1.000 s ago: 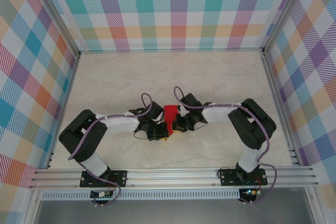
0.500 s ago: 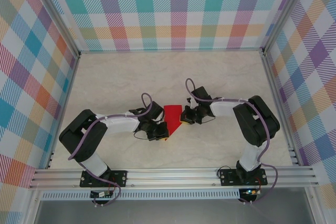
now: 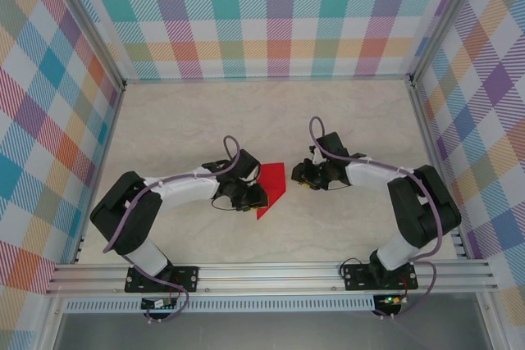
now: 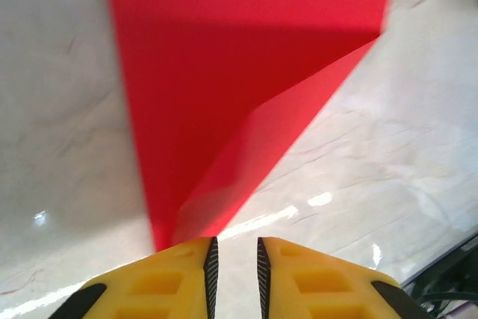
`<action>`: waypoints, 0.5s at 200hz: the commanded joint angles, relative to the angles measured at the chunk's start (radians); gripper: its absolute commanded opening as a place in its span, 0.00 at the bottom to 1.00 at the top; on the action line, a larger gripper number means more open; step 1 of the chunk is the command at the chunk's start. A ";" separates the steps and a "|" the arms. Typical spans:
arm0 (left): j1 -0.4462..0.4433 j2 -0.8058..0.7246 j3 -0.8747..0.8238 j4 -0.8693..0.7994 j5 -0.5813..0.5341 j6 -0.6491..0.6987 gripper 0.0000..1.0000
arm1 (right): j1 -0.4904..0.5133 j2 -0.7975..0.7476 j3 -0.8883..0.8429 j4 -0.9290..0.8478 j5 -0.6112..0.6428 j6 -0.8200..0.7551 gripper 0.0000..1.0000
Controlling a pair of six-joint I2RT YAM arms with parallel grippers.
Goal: Fold a paper plane with a square sheet of paper (pick it up from the middle)
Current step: Third fold the triangle at the center of the table.
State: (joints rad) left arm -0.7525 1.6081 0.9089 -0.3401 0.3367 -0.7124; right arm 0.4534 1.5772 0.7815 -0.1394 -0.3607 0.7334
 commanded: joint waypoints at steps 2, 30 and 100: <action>-0.011 -0.042 0.051 -0.019 -0.100 0.019 0.24 | 0.007 -0.055 -0.039 -0.005 -0.014 0.067 0.44; -0.012 0.008 0.067 -0.002 -0.166 -0.015 0.21 | 0.013 -0.054 -0.041 -0.012 -0.055 0.097 0.50; -0.007 0.056 0.059 0.002 -0.250 -0.050 0.17 | 0.059 0.081 0.039 0.012 -0.148 0.093 0.49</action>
State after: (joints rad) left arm -0.7525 1.6485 0.9665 -0.3351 0.1314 -0.7483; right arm 0.4969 1.6222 0.7784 -0.1429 -0.4583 0.8188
